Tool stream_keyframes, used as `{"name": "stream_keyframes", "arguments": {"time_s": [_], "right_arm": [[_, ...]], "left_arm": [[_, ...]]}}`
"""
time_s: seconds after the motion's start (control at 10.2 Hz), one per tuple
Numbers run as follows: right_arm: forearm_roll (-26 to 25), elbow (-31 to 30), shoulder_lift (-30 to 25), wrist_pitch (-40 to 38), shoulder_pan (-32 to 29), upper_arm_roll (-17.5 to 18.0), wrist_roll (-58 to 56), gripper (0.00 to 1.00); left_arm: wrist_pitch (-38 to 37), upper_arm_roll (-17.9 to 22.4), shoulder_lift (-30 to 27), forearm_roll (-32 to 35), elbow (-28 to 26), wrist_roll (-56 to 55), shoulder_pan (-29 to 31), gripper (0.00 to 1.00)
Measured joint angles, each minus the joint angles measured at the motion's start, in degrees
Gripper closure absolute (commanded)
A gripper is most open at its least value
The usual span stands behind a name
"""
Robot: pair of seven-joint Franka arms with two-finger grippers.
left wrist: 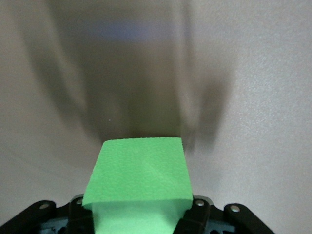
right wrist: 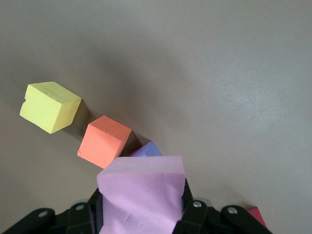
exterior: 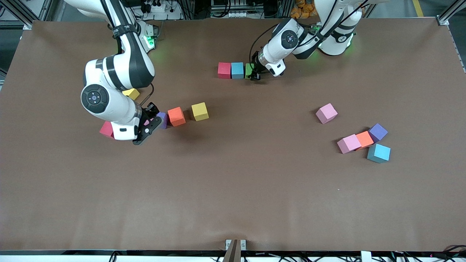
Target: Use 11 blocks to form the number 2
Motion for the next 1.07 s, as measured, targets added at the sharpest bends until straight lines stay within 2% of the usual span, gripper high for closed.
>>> {"name": "stream_keyframes", "arguments": {"time_s": [0.1, 0.29, 0.39, 0.49, 0.78, 1.07], "right_arm": [[0.00, -0.13, 0.00, 0.06, 0.00, 0.00, 0.00, 1.00], [0.00, -0.47, 0.00, 0.39, 0.00, 0.00, 0.00, 1.00], [0.00, -0.49, 0.00, 0.40, 0.00, 0.00, 0.00, 1.00], [0.00, -0.49, 0.00, 0.41, 0.00, 0.00, 0.00, 1.00], [0.25, -0.49, 0.00, 0.41, 0.01, 0.03, 0.81, 1.00], [1.23, -0.49, 0.01, 0.93, 1.43, 0.60, 8.38, 1.00]], "left_arm": [[0.02, 0.21, 0.10, 0.00, 0.14, 0.00, -0.24, 0.95], [0.02, 0.49, 0.38, 0.00, 0.48, 0.00, -0.44, 0.94], [0.02, 0.53, 0.51, 0.00, 0.58, 0.00, -0.45, 0.76], [0.02, 0.54, 0.59, 0.00, 0.67, 0.00, -0.50, 0.01], [0.02, 0.55, 0.68, 0.00, 0.70, 0.32, -0.94, 0.00], [0.50, 0.64, 0.64, 0.71, 0.86, 2.80, -1.21, 0.00]]}}
